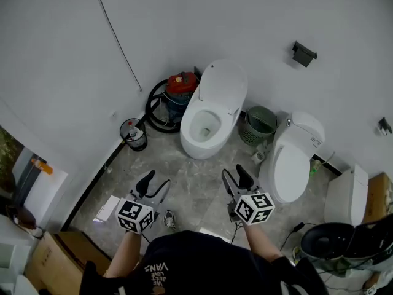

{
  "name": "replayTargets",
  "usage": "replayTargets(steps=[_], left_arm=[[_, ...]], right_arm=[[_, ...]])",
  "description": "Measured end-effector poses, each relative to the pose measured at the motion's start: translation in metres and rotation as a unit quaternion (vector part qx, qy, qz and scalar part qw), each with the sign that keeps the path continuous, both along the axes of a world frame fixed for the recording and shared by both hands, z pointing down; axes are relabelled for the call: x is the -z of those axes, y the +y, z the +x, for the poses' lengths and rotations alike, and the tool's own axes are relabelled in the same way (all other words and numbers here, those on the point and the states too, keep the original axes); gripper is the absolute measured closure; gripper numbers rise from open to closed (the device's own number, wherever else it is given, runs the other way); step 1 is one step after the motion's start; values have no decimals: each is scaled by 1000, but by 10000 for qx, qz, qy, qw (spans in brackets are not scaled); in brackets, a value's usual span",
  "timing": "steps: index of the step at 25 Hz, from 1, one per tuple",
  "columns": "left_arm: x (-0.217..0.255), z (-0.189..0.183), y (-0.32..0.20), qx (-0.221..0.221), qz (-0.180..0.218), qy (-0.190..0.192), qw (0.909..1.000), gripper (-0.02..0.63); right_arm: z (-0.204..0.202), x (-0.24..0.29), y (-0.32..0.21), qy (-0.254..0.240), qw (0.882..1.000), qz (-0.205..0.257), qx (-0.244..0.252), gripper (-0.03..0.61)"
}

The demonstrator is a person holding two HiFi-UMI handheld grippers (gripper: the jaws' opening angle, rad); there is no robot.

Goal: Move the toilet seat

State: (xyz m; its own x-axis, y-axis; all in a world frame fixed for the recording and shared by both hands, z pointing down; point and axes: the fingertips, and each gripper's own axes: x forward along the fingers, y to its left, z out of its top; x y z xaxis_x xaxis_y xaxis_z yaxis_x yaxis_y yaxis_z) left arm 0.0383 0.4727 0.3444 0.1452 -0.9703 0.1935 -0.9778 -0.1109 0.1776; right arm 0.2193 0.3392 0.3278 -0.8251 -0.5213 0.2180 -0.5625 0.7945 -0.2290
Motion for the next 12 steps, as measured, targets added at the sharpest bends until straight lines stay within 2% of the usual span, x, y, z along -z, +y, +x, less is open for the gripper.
replayTargets(steps=[5, 12], left_arm=[[-1, -51, -32, -180, -82, -58, 9998, 374], [-3, -92, -83, -649, -153, -192, 9976, 374]], right_arm=[[-41, 0, -31, -78, 9995, -51, -308, 365], [-68, -16, -67, -164, 9959, -296, -841, 373]])
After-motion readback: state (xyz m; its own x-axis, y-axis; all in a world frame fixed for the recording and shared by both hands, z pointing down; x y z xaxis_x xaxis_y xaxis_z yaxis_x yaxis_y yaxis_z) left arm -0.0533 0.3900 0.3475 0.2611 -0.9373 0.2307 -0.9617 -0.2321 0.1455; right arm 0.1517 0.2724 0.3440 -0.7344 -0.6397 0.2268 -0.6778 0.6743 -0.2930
